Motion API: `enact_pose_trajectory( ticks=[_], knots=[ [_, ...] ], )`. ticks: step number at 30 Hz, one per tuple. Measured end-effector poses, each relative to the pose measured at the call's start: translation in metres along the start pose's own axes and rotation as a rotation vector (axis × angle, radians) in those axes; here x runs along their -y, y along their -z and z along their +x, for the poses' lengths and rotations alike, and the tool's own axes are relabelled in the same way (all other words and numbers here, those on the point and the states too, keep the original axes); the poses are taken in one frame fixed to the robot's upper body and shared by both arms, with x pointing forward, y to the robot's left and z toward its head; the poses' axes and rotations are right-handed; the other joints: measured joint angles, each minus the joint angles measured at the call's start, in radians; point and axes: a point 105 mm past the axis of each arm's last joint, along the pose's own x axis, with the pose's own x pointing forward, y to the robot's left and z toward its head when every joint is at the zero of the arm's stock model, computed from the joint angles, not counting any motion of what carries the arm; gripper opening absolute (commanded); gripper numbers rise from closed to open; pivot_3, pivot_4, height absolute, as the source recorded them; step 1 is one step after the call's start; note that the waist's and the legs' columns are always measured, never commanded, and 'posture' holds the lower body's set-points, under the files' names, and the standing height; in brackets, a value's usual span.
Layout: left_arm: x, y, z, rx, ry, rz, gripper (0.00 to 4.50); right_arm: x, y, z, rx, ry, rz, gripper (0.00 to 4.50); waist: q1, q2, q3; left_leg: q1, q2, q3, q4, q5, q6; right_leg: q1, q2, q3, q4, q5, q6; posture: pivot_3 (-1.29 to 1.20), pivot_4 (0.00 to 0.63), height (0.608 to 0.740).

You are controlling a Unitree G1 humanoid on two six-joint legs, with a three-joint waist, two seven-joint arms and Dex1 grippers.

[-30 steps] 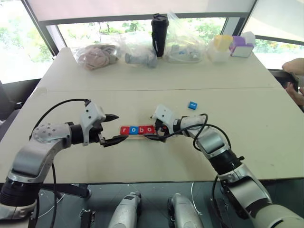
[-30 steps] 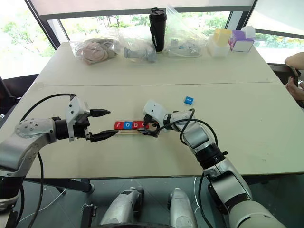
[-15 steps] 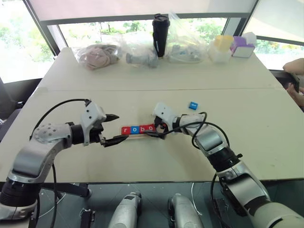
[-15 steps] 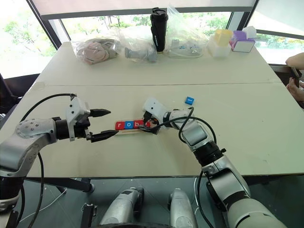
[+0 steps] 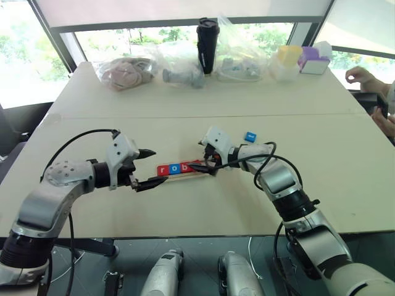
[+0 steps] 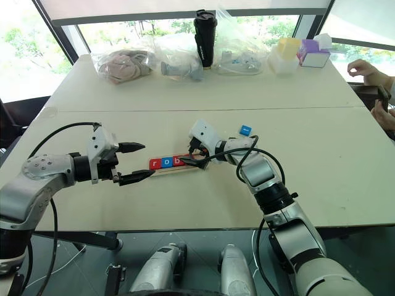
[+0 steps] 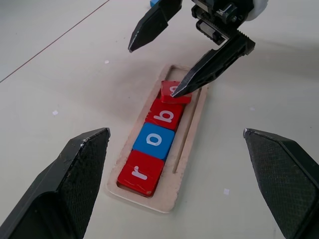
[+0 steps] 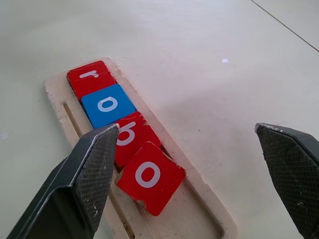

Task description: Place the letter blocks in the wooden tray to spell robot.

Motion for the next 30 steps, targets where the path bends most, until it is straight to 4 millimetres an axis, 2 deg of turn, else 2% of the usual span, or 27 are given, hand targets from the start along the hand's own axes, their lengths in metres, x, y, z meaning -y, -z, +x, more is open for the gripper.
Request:
enact_pose_trajectory(
  ticks=[11,16,23,25,30],
  knots=[
    [0.001,0.001,0.001,-0.001,0.002,-0.002,4.5,-0.004,0.007,0.009,-0.033,0.005,-0.001,4.47,0.0,0.0,0.0,0.0,0.0,0.0,0.0,0.0,0.0,0.0,0.0,0.0,0.0,0.0,0.0,0.0,0.15,0.74],
    [0.002,0.001,0.002,0.006,0.003,-0.006,4.5,0.003,0.014,0.012,-0.06,0.048,-0.002,4.47,0.0,0.0,0.0,0.0,0.0,0.0,0.0,0.0,0.0,0.0,0.0,0.0,0.0,0.0,0.0,0.0,0.15,0.74],
    [0.003,0.001,0.004,0.009,0.009,-0.012,4.5,0.01,0.014,0.009,-0.054,0.073,0.01,4.47,0.0,0.0,0.0,0.0,0.0,0.0,0.0,0.0,0.0,0.0,0.0,0.0,0.0,0.0,0.0,0.0,0.15,0.74],
    [0.003,0.001,0.005,0.008,0.009,-0.012,4.5,0.009,0.009,0.008,-0.023,0.06,0.033,4.47,0.0,0.0,0.0,0.0,0.0,0.0,0.0,0.0,0.0,0.0,0.0,0.0,0.0,0.0,0.0,0.0,0.15,0.74],
    [0.003,0.002,0.005,0.007,0.011,-0.01,4.5,0.002,-0.034,-0.004,0.198,-0.009,0.12,4.47,-0.001,0.0,0.0,0.0,0.0,0.0,0.0,0.0,0.0,0.0,0.0,0.0,0.001,0.0,0.0,0.0,0.15,0.74]
  ],
)
